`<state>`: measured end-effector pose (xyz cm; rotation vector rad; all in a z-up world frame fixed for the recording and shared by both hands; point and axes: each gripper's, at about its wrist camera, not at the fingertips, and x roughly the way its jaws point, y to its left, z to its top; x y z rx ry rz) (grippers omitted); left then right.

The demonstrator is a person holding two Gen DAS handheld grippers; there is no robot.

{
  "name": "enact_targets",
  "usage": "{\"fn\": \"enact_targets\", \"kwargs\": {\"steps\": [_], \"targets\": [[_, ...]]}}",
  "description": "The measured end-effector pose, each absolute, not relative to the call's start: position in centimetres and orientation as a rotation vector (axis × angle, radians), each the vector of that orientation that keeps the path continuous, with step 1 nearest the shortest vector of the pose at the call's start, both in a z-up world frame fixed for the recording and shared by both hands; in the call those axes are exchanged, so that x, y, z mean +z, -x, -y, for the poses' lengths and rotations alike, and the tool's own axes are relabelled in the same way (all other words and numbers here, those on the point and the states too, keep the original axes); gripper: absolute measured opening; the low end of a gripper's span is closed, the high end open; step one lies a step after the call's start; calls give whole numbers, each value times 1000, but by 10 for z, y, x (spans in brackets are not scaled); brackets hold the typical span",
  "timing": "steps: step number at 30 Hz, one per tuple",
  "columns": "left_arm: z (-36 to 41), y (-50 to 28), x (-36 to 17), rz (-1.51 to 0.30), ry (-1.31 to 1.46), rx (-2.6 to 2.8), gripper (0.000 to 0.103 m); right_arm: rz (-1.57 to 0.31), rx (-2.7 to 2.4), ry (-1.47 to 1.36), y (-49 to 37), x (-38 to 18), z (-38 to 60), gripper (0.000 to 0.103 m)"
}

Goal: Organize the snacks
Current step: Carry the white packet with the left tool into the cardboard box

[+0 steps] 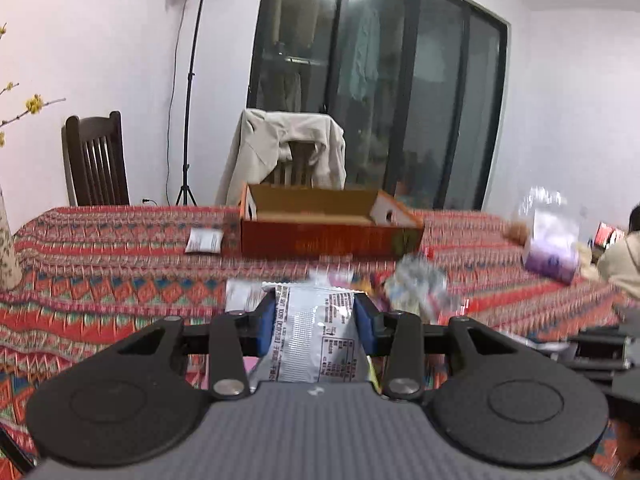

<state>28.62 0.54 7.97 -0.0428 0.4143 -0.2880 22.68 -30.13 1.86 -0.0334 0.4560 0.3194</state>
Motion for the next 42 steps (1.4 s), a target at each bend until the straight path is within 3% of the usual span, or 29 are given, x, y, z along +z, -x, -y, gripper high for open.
{"fn": "enact_targets", "kwargs": {"steps": [9,21,32,42], "targets": [[9,-377,126,-445,46,-258,41,-385,385,15,-284,74,342,12],[29,-565,144,-527,82,-170,41,-428,365,11,-501,127,373,12],[44,-720,99,-625,91,-136,41,-547,274,49,-684,89,358,12],[65,-804,40,-731,-49,-75,43,-692,286,-42,-778,31,340,12]]}}
